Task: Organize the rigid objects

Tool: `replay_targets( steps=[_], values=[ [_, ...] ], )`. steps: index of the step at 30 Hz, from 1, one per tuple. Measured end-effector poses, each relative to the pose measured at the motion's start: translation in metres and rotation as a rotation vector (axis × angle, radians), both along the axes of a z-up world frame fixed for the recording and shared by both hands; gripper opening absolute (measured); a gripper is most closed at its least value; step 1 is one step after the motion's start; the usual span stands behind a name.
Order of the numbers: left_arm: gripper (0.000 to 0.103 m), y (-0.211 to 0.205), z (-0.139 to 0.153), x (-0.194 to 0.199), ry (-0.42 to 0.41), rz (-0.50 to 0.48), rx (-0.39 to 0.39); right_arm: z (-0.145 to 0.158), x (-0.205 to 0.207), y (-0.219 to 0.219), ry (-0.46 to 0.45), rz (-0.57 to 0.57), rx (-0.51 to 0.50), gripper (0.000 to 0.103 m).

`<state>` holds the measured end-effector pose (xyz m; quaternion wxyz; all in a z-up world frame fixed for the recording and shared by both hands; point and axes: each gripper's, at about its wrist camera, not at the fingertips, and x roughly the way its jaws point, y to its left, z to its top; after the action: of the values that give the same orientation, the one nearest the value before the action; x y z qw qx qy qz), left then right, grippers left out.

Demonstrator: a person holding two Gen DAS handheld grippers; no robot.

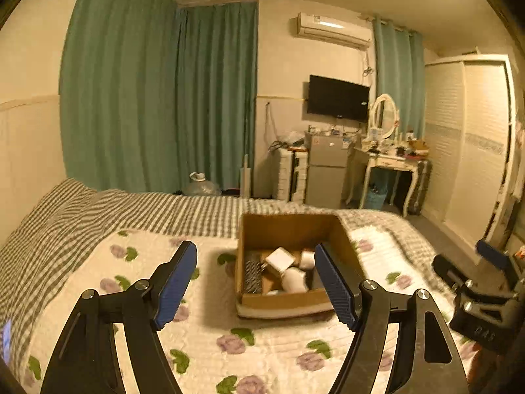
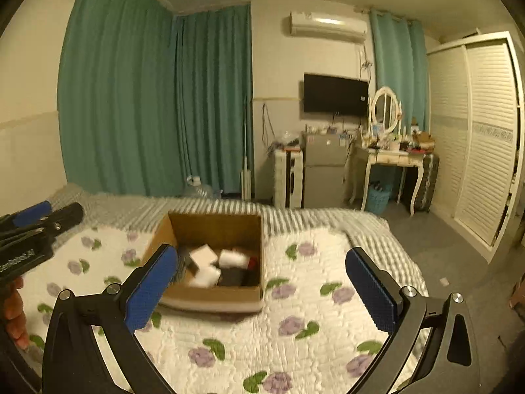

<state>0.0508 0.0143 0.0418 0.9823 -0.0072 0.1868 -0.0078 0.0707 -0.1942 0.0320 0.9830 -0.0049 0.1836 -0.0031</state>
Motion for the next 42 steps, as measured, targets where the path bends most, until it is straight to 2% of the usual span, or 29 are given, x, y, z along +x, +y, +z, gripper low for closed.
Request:
replay_targets(
  steps=[5, 8, 15, 42],
  values=[
    [0.077, -0.006, -0.033, -0.005, 0.023, 0.008, 0.052, -0.024, 0.005, 0.002, 0.040, 0.026, 0.014, 0.103],
    [0.077, -0.007, -0.046, -0.004, 0.064, 0.000, 0.065, -0.035, 0.007, 0.008, 0.064, 0.042, -0.004, 0.103],
    [0.077, -0.007, -0.051, -0.002, 0.094, -0.003, 0.064, -0.042, 0.010, 0.010, 0.084, 0.041, -0.003, 0.103],
    [0.077, -0.006, -0.053, -0.008, 0.108, 0.018, 0.067, -0.045, 0.007, 0.014, 0.094, 0.047, -0.017, 0.103]
  ],
)
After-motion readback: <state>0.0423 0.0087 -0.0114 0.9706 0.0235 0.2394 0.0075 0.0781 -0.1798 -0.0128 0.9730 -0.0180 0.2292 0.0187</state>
